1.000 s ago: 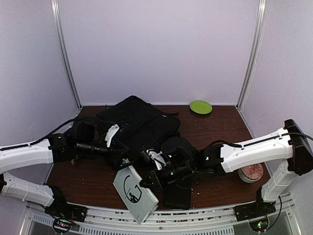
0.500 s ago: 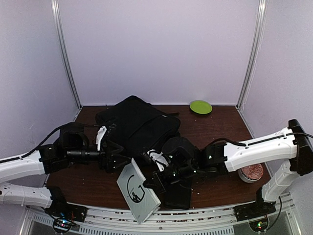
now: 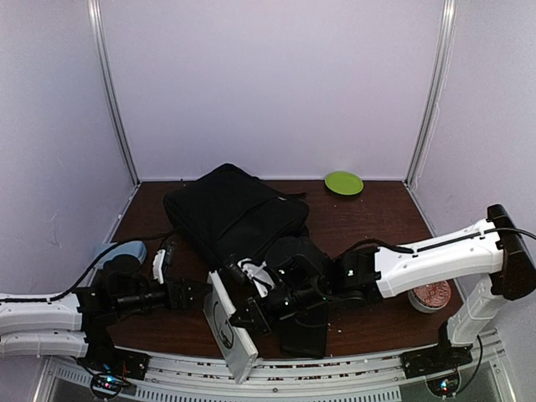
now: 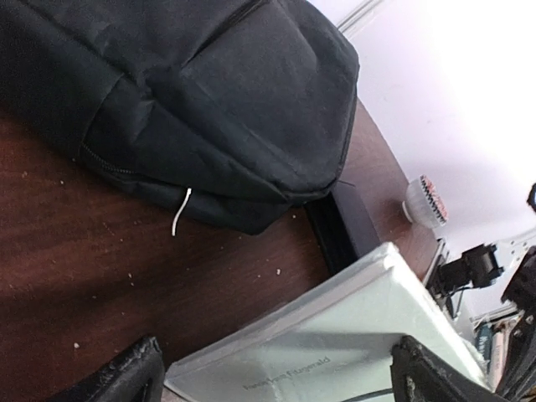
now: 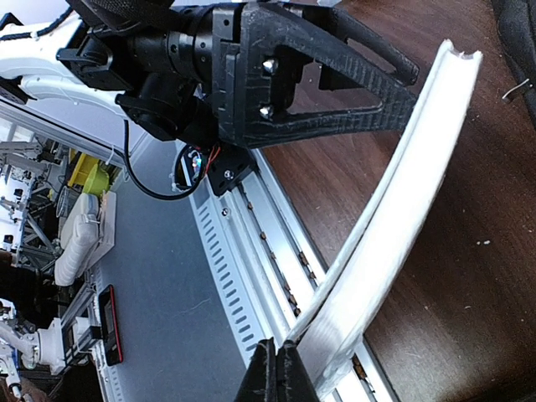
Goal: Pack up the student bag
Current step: Pick up the book from the center of the board.
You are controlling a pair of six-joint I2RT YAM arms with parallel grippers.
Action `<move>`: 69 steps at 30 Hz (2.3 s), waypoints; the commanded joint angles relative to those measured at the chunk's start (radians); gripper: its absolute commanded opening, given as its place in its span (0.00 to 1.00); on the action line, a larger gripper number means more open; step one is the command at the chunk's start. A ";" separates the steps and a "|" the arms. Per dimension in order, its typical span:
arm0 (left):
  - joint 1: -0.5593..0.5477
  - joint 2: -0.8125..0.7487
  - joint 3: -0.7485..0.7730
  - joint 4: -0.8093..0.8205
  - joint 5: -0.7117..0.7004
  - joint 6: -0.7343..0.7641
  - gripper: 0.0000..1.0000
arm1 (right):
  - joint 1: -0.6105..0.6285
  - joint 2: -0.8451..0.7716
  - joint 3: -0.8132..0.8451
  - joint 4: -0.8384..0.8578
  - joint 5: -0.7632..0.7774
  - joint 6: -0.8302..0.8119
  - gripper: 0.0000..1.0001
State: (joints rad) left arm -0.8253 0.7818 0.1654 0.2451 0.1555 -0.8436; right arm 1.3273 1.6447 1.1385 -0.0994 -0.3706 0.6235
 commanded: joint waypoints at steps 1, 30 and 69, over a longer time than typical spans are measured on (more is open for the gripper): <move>0.003 -0.035 0.000 0.146 -0.053 -0.117 0.97 | 0.013 0.038 0.035 0.027 -0.021 0.026 0.00; -0.009 -0.232 -0.116 0.022 -0.219 -0.298 0.97 | 0.012 0.188 0.219 0.013 -0.110 0.049 0.00; -0.009 -0.080 -0.030 0.018 -0.213 -0.218 0.96 | 0.150 0.105 0.318 -0.424 0.180 0.022 0.84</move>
State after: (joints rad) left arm -0.8330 0.6628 0.1028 0.2832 -0.0479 -1.1049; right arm 1.4647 1.7336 1.4044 -0.4934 -0.2440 0.6430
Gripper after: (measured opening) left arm 0.959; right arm 0.839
